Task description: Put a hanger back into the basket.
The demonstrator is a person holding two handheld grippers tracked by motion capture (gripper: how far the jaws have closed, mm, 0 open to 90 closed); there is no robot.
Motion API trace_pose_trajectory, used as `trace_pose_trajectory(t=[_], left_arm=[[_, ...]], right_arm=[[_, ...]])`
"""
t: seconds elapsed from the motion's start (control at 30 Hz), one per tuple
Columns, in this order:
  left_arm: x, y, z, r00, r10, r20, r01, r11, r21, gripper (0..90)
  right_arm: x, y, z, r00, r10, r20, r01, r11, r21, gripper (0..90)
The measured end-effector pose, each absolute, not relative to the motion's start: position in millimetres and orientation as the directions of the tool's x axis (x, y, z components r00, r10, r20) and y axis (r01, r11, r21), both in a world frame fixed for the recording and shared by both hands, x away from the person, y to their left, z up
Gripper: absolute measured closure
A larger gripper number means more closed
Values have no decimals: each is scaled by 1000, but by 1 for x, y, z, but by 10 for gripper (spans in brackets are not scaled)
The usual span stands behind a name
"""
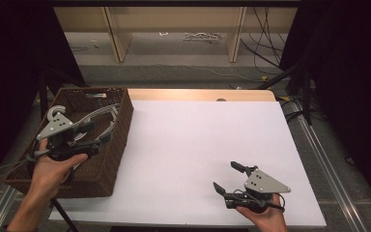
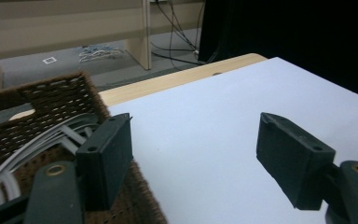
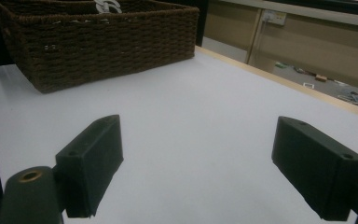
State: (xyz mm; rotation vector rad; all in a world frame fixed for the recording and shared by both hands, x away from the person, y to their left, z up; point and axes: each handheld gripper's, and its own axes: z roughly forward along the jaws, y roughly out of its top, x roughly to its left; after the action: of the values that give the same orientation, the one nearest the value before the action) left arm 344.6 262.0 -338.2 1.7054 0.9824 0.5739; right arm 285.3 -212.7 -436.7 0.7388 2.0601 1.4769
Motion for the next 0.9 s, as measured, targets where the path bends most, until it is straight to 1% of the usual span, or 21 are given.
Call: trace_pose_trajectory(t=[0.3, 0.47, 0.9], left_arm=[[338, 235, -341, 617, 785, -61, 290, -154, 945, 266], [334, 224, -342, 647, 760, -58, 283, -170, 944, 266], [327, 199, -355, 715, 696, -73, 267, -175, 948, 232]], right_arm=[[285, -213, -436, -729, 679, -80, 140, 264, 954, 172], [285, -212, -437, -732, 677, -79, 144, 268, 953, 172], [285, -212, -437, -730, 679, -80, 140, 263, 955, 172]])
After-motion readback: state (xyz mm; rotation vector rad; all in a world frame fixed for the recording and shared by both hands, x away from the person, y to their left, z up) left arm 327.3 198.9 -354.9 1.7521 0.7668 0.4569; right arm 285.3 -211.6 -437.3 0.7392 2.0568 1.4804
